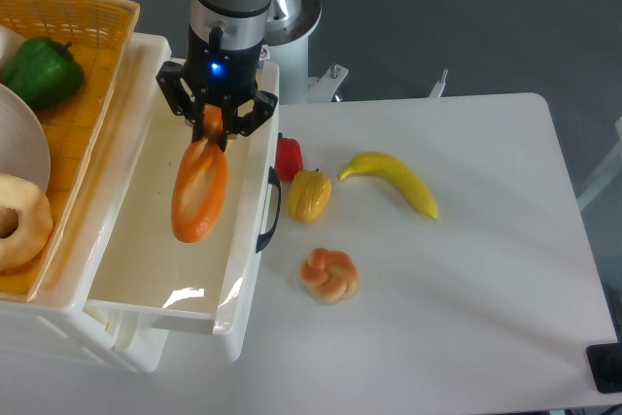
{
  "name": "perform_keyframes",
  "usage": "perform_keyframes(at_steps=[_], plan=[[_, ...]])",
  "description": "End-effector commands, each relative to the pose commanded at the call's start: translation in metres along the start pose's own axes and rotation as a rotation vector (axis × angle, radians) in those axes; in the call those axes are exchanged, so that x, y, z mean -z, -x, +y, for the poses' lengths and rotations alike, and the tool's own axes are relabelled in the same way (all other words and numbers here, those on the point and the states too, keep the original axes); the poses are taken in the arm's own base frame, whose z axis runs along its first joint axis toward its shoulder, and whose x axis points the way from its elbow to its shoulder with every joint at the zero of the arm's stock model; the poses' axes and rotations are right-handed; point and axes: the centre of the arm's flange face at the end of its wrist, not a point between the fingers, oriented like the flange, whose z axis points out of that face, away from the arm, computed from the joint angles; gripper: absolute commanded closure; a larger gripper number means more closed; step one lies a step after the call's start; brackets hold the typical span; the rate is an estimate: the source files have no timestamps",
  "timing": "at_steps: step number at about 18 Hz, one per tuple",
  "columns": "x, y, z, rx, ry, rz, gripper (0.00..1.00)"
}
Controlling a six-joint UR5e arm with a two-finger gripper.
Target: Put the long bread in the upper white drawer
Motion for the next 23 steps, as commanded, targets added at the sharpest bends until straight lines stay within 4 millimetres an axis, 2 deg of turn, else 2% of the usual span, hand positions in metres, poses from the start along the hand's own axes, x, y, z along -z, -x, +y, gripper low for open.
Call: perform_keyframes(at_steps=[2,9,15,18,21,23], plan=[[0.001,0.000,0.000,-0.006,-0.004,-0.002,0.33],[0.002,-0.002,0.000,-0.008,-0.006,-0.003,0.26],[-0.001,-0.005,-0.003,-0.020,-0.005,-0.003,0.26],[0.000,0.003,-0.003,-0.030,-0.006,-0.007,0.25],[0.008,0.025,0.000,-0.003,-0.030,-0.027,0.25],[0.012,0.042,0.003,0.015,-0.047,-0.044,0.21]])
